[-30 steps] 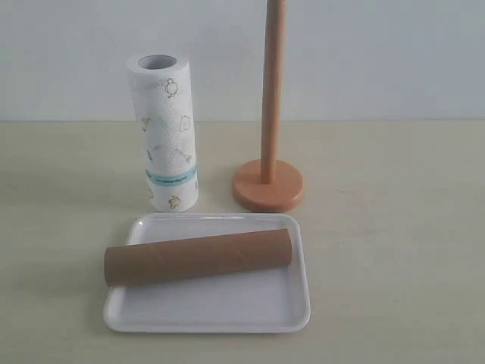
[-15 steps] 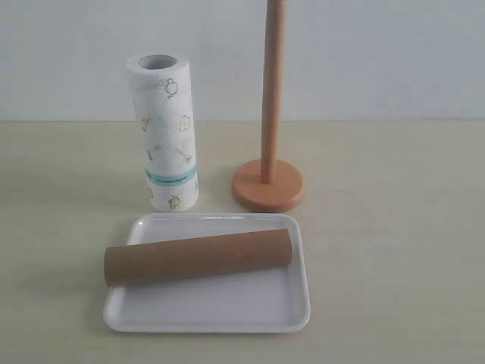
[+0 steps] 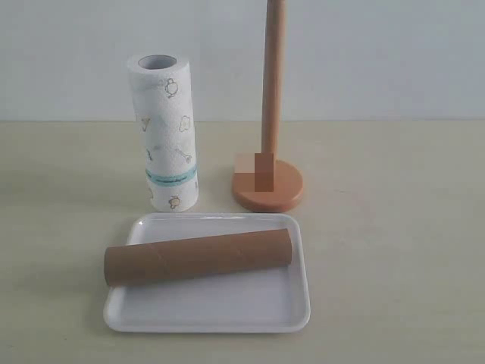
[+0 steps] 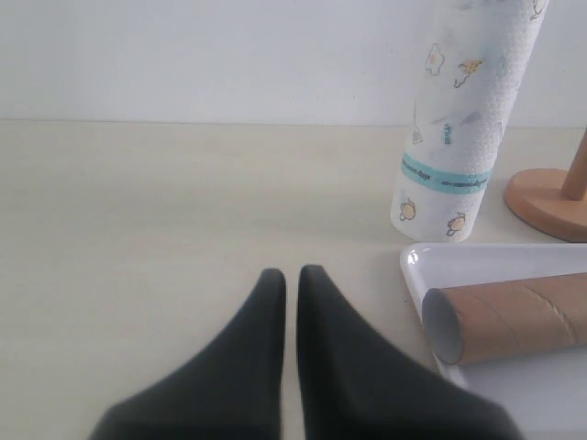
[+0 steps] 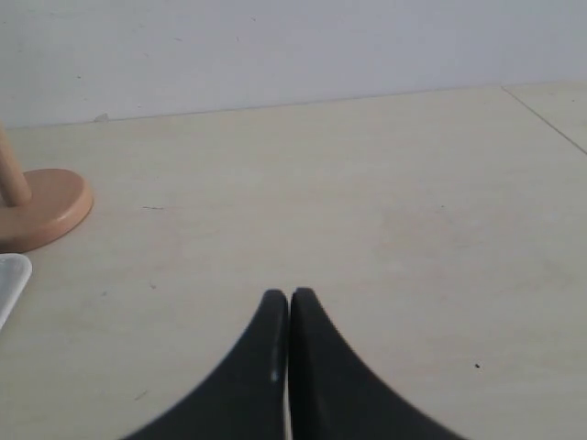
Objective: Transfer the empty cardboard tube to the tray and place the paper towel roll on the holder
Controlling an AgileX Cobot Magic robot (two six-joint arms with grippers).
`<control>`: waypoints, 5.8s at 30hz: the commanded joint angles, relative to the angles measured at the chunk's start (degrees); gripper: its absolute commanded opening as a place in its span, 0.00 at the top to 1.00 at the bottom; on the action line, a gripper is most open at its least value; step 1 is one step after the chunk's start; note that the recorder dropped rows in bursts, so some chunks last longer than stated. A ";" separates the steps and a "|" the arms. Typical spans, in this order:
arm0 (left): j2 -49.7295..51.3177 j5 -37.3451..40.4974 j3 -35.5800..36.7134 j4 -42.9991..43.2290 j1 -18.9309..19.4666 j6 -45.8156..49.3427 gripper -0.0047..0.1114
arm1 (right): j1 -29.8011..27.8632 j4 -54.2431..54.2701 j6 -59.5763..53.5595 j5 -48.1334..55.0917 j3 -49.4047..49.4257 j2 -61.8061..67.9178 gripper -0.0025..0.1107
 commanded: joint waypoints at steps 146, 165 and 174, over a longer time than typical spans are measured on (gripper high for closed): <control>123.15 -78.92 -57.25 42.33 -7.16 -21.71 0.01 | -0.24 -0.41 0.11 -0.12 -0.04 -0.24 0.98; 118.77 -80.44 -58.28 41.06 -7.18 -21.73 0.92 | -0.24 -0.40 0.11 -0.28 -0.04 -0.24 0.98; 103.51 -80.23 -58.86 38.95 -7.18 -25.74 0.92 | -0.24 -0.40 0.11 -0.28 -0.04 -0.24 0.98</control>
